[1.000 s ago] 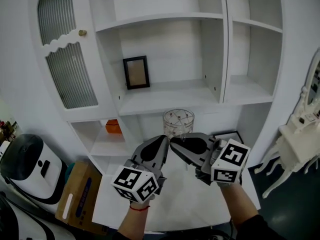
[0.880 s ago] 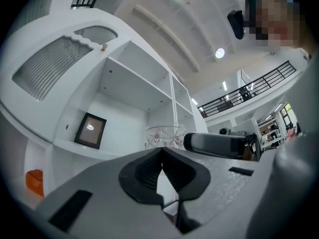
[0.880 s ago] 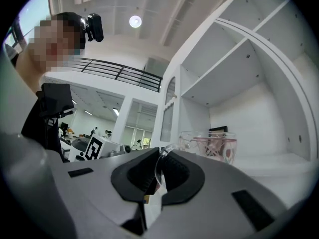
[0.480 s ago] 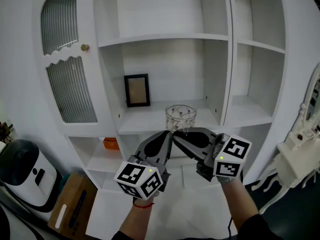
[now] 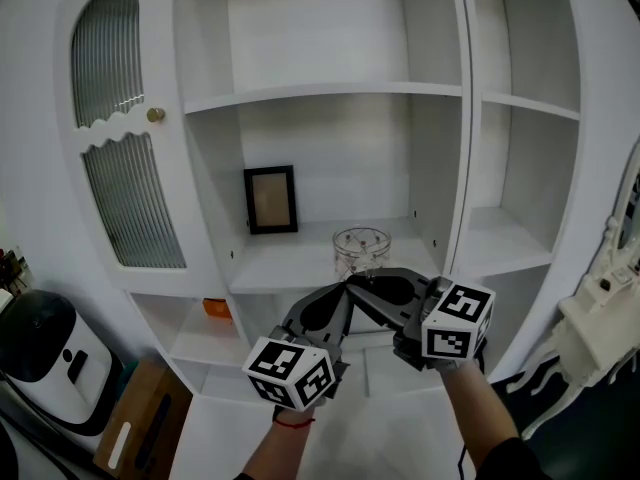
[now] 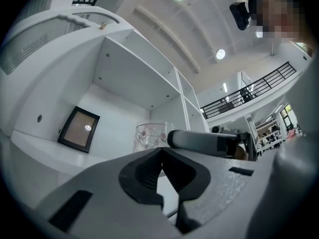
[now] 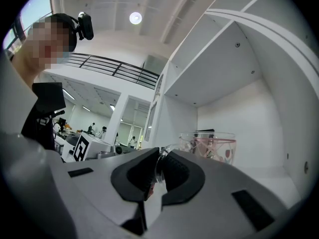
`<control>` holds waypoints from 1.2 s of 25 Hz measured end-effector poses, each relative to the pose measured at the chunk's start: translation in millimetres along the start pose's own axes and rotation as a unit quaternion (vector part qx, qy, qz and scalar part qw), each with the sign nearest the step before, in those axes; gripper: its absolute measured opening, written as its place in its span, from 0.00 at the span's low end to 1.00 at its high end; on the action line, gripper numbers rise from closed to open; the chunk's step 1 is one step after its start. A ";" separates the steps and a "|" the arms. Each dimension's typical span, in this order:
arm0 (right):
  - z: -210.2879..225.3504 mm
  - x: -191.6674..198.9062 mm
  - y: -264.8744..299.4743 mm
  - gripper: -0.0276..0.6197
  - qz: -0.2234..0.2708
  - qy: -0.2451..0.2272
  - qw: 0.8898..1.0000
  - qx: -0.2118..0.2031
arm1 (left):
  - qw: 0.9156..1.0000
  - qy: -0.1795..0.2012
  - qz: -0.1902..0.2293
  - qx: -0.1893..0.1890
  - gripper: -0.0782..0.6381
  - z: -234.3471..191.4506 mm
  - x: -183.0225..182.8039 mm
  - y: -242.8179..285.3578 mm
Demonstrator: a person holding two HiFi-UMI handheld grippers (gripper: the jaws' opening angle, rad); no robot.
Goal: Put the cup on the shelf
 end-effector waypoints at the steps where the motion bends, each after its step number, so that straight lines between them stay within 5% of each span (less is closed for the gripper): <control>1: 3.0 1.3 0.6 0.06 -0.001 0.003 1.000 -0.001 | 1.000 0.000 -0.002 0.000 0.12 -1.1 1.1 2.3; 30: 41.3 12.5 10.4 0.06 -0.044 0.029 0.996 0.078 | 1.000 -0.012 -0.020 -0.004 0.12 -8.0 23.9 -3.0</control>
Point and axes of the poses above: the fingertips, and each gripper's own axes: y forward along the fingers, z to its right, x out of its underside, the point moved 1 cm from there along -y, backward along the fingers, and after that the axes turned 12 degrees about -z, right-handed, at the moved point
